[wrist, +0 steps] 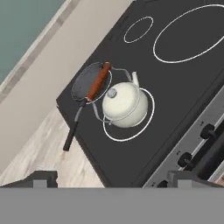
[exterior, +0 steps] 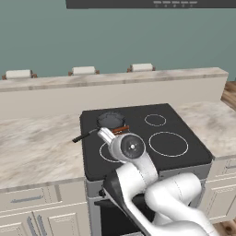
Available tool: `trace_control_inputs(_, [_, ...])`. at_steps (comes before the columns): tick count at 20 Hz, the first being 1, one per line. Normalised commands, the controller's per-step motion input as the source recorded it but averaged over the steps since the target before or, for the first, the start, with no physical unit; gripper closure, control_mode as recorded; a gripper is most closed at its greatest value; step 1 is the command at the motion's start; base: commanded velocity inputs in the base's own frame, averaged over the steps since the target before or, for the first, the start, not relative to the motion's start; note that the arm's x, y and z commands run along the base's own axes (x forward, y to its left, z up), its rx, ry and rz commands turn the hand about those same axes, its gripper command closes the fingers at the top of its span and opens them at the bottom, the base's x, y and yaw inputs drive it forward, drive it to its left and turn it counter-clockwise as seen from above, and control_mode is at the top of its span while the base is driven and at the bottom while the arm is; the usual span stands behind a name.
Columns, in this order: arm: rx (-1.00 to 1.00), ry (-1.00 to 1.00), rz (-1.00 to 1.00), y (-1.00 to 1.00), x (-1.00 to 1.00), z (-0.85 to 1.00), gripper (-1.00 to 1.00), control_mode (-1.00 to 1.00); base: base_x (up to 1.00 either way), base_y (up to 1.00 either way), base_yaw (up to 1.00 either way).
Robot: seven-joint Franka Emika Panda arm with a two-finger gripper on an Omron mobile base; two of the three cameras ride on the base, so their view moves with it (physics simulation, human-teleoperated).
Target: Pick the kettle from the counter and place it on a stove burner. Then turn the burner on.
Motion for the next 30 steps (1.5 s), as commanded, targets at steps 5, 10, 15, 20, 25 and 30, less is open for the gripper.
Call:
trace_control_inputs(5, [-0.16, -0.13, 0.17, 0.35, -0.41, -0.04, -1.0, -1.0, 0.0, 0.0, 0.0])
trace_control_inputs(10, [-0.16, -0.13, 0.14, 0.34, -0.35, -0.08, -1.0, -1.0, 0.0, 0.0, 0.0])
trace_control_inputs(15, [-0.16, -0.11, 0.13, 0.27, -0.37, -0.34, -1.0, -1.0, 0.0, 0.0, 0.0])
trace_control_inputs(20, [-0.15, -0.04, 0.09, 0.11, -0.1, -0.54, -1.0, -1.0, 0.0, 0.0, 0.0])
trace_control_inputs(25, [-0.09, -0.05, 0.0, 0.0, 0.0, -0.61, -1.0, -1.0, 0.0, 0.0, 0.0])
trace_control_inputs(30, [-0.09, -0.07, 0.0, 0.0, 0.02, -0.69, -1.0, -1.0, 0.0, 0.0, 0.0])
